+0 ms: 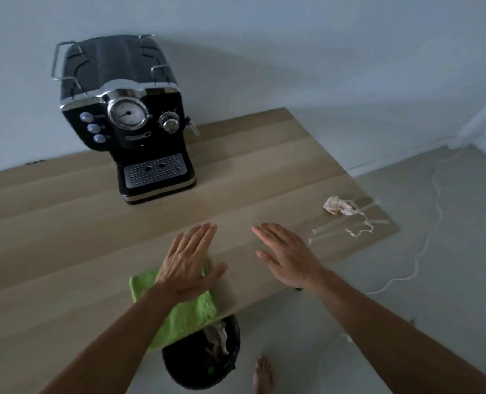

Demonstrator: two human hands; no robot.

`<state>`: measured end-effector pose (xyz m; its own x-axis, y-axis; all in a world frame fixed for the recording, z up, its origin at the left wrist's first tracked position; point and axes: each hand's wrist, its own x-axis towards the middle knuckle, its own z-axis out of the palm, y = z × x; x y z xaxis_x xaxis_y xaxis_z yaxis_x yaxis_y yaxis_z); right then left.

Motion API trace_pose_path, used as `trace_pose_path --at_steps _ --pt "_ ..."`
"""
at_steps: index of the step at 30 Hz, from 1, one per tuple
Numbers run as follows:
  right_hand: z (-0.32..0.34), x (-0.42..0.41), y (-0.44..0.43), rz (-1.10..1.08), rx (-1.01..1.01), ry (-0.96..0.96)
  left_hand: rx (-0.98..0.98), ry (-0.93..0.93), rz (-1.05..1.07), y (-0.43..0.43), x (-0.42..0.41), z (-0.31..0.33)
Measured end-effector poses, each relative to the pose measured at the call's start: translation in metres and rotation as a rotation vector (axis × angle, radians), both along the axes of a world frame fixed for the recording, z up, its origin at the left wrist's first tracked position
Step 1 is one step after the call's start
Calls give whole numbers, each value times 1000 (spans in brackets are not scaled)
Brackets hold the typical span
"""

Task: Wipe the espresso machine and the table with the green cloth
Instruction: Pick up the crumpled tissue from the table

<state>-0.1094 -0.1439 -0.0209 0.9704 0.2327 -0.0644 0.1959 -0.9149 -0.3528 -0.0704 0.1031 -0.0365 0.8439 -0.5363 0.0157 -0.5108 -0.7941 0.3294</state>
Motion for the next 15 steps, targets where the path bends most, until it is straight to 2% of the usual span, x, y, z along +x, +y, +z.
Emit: trace_pose_path --at_steps 7,15 --pt "3 -2 -100 -266 -24 -26 34 -33 -154 -106 41 18" --pt "-7 5 -194 -435 20 -97 120 16 -287 -232 63 5"
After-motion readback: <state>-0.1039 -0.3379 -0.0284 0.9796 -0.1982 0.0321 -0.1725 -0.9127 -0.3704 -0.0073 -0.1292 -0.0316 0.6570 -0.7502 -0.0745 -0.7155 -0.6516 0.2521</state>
